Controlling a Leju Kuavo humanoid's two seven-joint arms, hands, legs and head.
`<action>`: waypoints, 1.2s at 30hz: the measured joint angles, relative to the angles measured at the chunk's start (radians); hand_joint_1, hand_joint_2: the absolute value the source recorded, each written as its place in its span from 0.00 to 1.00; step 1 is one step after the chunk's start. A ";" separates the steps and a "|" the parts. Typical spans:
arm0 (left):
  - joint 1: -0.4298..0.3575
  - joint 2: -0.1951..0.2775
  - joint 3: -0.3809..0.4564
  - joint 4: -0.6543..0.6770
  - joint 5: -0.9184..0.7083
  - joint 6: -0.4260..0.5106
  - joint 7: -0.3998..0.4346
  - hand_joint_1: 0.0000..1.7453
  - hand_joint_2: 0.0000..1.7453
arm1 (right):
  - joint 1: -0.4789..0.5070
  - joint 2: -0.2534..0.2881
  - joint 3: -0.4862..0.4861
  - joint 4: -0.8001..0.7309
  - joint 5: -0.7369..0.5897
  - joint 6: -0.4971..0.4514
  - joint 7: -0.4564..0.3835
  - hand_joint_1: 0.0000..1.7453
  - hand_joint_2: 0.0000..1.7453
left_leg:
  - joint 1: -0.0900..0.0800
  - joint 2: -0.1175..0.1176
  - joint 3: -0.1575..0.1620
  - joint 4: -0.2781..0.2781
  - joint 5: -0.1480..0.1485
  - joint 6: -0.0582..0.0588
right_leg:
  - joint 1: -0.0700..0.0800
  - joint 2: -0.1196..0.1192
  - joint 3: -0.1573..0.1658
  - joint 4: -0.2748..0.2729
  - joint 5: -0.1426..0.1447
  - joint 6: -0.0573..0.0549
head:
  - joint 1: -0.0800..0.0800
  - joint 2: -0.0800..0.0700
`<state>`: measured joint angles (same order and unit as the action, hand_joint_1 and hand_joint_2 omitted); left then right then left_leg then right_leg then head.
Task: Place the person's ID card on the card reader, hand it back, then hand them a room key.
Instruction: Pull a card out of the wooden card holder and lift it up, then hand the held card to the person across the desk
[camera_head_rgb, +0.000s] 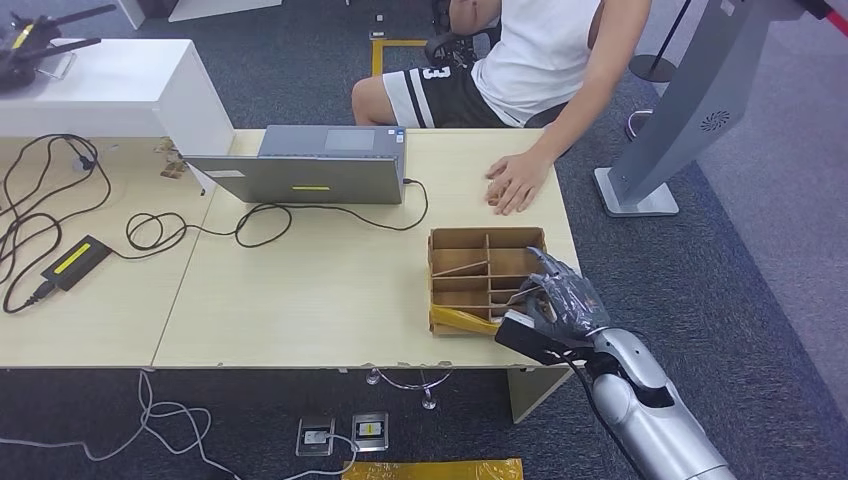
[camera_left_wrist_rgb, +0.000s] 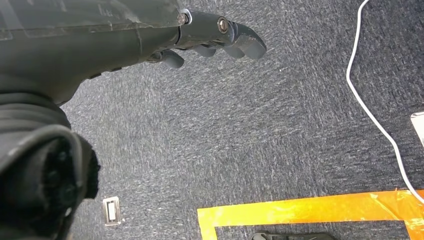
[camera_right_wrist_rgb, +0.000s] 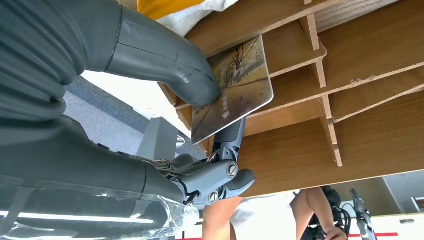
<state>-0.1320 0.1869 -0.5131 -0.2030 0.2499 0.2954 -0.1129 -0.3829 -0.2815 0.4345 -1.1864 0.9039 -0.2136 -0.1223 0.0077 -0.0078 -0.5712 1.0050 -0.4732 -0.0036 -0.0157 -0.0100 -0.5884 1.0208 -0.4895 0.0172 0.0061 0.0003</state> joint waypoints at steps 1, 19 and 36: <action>0.000 0.000 -0.001 0.000 0.000 -0.001 0.000 0.00 0.00 | 0.000 0.000 0.000 0.000 0.000 0.000 0.000 1.00 1.00 | 0.000 0.000 0.000 0.000 0.000 0.000 | 0.000 0.000 0.000 0.000 0.000 0.000 | 0.000 0.000; 0.000 0.003 -0.008 0.000 -0.009 -0.001 -0.011 0.00 0.00 | -0.137 -0.008 -0.063 -0.001 -0.022 -0.045 -0.038 1.00 1.00 | -0.001 0.001 0.000 0.000 0.000 0.000 | -0.001 0.001 0.000 0.000 0.001 0.001 | 0.000 0.000; -0.001 0.002 -0.032 0.000 -0.031 -0.014 -0.021 0.00 0.00 | -0.402 -0.032 -0.127 0.031 -0.032 -0.005 -0.110 1.00 1.00 | -0.001 0.001 -0.001 0.000 0.000 0.000 | -0.001 0.001 0.000 0.000 0.001 0.001 | 0.000 0.000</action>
<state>-0.1333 0.1893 -0.5452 -0.2029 0.2194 0.2810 -0.1343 -0.7852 -0.3132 0.3079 -1.1554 0.8718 -0.2190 -0.2324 0.0071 -0.0066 -0.5720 1.0051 -0.4727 -0.0031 -0.0163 -0.0094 -0.5885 1.0210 -0.4882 0.0178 0.0060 0.0004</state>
